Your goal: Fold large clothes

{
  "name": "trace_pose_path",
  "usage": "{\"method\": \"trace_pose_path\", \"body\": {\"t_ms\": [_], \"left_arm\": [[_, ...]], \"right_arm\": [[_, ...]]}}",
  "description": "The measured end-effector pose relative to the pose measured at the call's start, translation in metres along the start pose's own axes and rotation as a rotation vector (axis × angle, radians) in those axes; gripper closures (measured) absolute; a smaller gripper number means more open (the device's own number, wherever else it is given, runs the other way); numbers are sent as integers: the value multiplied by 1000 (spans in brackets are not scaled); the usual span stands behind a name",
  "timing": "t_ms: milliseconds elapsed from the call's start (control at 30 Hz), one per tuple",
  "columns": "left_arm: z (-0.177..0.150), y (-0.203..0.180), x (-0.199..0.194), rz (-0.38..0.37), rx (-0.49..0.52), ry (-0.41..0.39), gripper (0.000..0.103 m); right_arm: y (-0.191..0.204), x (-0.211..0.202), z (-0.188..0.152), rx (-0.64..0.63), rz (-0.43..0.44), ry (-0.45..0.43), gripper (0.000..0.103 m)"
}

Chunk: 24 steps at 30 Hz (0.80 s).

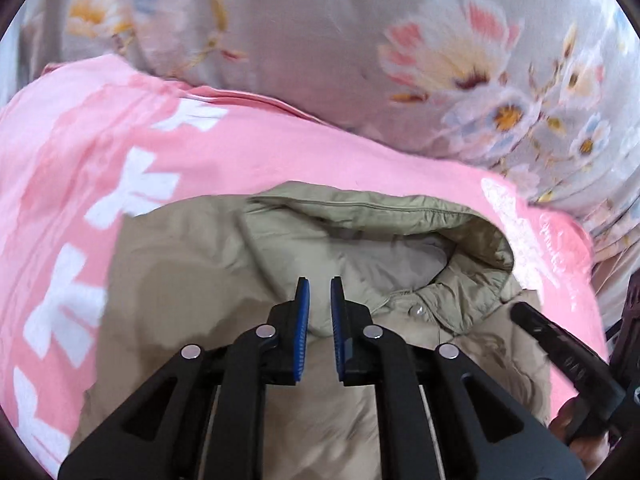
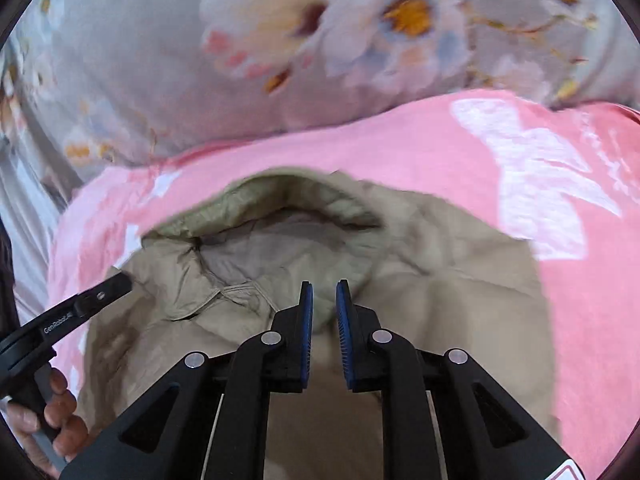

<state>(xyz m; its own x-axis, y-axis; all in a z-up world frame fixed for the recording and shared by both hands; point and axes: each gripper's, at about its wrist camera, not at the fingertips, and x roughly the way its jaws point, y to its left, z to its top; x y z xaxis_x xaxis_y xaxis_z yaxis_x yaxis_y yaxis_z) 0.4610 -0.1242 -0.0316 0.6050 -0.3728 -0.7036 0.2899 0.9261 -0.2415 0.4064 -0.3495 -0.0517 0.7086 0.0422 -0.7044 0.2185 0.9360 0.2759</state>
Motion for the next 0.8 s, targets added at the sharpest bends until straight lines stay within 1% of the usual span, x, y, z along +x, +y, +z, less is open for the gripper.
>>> {"method": "trace_pose_path", "body": {"t_ms": [67, 100, 133, 167, 267, 333, 433, 533, 600, 633, 667, 733, 767, 800], "left_arm": [[-3, -7, 24, 36, 4, 53, 93], [-8, -6, 39, 70, -1, 80, 93], [-13, -2, 45, 94, -3, 89, 93], [-20, 1, 53, 103, 0, 86, 94], [-27, 9, 58, 83, -18, 76, 94], [-29, 11, 60, 77, -20, 66, 94], [-33, 9, 62, 92, -4, 50, 94], [-33, 10, 60, 81, -12, 48, 94], [-31, 14, 51, 55, -16, 65, 94], [-29, 16, 45, 65, -5, 71, 94], [-27, 19, 32, 118, 30, 73, 94], [-16, 25, 7, 178, 80, 31, 94], [-5, 26, -4, 209, 85, 2, 94], [6, 26, -11, 221, 79, -18, 94]], "right_arm": [[3, 27, -3, -9, -36, 50, 94], [1, 32, -7, -10, -50, 57, 94], [-4, 39, -11, -4, -69, 65, 96], [-12, 43, -15, 18, -61, 67, 101], [-24, 46, -17, 80, -2, 67, 103], [-25, 49, -20, 78, -8, 66, 103], [-22, 51, -20, 66, -27, 67, 103], [-25, 50, -20, 76, -11, 74, 103], [-28, 40, -22, 74, -8, 100, 103], [-32, 29, -24, 73, -31, 106, 103], [-35, 18, -26, 66, -44, 98, 103], [-39, -14, -19, 26, -119, 34, 99], [-38, -28, -9, 24, -142, -15, 89], [-36, -36, 2, 34, -139, -45, 88]]}}
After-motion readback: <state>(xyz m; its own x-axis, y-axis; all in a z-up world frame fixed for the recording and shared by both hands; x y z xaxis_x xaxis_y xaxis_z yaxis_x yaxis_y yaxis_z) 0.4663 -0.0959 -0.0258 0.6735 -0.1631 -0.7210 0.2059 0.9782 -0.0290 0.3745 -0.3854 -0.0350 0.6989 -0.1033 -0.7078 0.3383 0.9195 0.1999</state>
